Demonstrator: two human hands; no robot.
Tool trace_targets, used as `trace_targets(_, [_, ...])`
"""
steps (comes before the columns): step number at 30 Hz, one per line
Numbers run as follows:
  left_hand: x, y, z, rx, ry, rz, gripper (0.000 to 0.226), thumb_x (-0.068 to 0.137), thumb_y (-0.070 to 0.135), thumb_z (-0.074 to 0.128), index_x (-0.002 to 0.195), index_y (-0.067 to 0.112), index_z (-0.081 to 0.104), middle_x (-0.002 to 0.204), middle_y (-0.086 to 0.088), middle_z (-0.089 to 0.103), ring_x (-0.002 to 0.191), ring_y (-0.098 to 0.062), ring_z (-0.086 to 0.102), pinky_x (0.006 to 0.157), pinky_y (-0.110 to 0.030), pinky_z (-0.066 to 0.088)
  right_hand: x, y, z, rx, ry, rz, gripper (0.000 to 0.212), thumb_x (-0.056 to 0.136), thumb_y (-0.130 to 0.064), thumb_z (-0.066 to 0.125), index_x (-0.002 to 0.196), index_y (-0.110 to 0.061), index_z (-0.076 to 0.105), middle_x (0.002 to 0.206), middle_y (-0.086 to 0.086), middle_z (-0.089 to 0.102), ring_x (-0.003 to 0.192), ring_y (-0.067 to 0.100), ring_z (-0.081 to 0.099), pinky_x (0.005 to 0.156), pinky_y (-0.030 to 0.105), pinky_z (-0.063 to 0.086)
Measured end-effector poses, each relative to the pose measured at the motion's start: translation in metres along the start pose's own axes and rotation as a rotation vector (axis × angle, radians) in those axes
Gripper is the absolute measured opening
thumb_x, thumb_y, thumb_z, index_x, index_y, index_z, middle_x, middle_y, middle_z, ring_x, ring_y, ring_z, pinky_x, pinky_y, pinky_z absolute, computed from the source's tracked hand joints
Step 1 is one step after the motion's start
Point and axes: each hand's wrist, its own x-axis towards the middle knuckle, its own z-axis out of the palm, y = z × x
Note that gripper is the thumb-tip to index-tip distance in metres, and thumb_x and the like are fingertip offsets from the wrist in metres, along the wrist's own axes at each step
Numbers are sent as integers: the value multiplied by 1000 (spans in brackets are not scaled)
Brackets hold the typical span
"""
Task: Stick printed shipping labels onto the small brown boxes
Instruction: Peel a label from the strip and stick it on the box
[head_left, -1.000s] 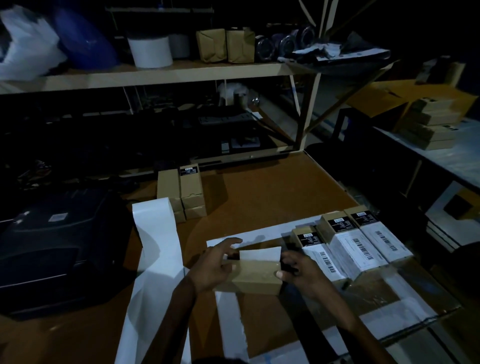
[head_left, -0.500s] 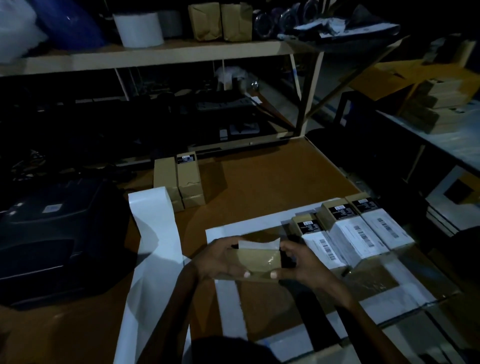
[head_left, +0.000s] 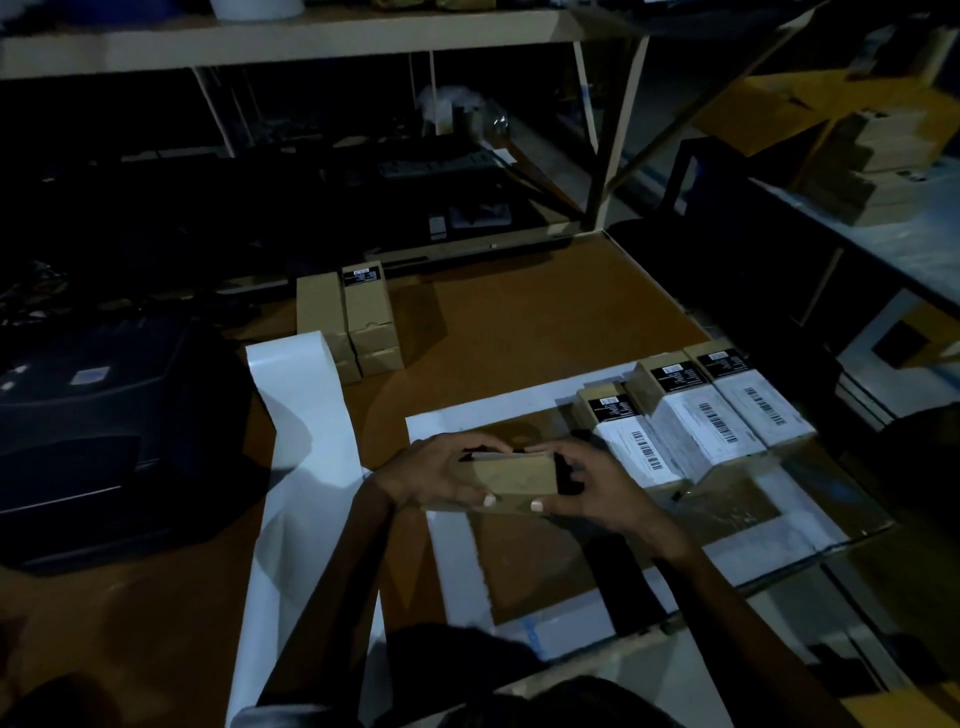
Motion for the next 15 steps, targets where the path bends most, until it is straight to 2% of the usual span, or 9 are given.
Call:
trace_targets(2, [2, 1, -3, 4, -45, 7, 59, 80, 28, 82, 134, 32, 58, 134, 14, 58, 122, -2, 51, 101, -30, 49, 2, 0, -1, -15, -10, -12, 64, 70, -18, 91, 124, -38, 63, 128, -10, 61, 120, 2, 57, 93, 16, 50])
trace_targets(7, [1, 2, -3, 23, -60, 44, 58, 84, 28, 79, 138, 30, 57, 139, 11, 57, 129, -5, 49, 109, -38, 43, 3, 3, -2, -22, -9, -27, 62, 71, -18, 90, 123, -39, 64, 129, -8, 59, 121, 1, 54, 91, 11, 47])
trace_targets(12, [0, 2, -2, 28, -58, 68, 61, 83, 40, 76, 140, 34, 54, 139, 12, 56, 131, -10, 48, 108, -47, 44, -2, 6, 2, 4, 18, -45, 58, 76, -17, 88, 127, -30, 65, 130, -9, 58, 122, -1, 53, 89, 8, 46])
trace_targets(15, [-1, 2, -2, 68, -83, 78, 66, 84, 52, 72, 143, 43, 46, 140, 15, 54, 133, -12, 46, 105, -47, 47, -6, 9, 7, 40, 45, -57, 54, 77, -14, 86, 124, -29, 66, 128, -4, 57, 121, 4, 56, 93, 18, 51])
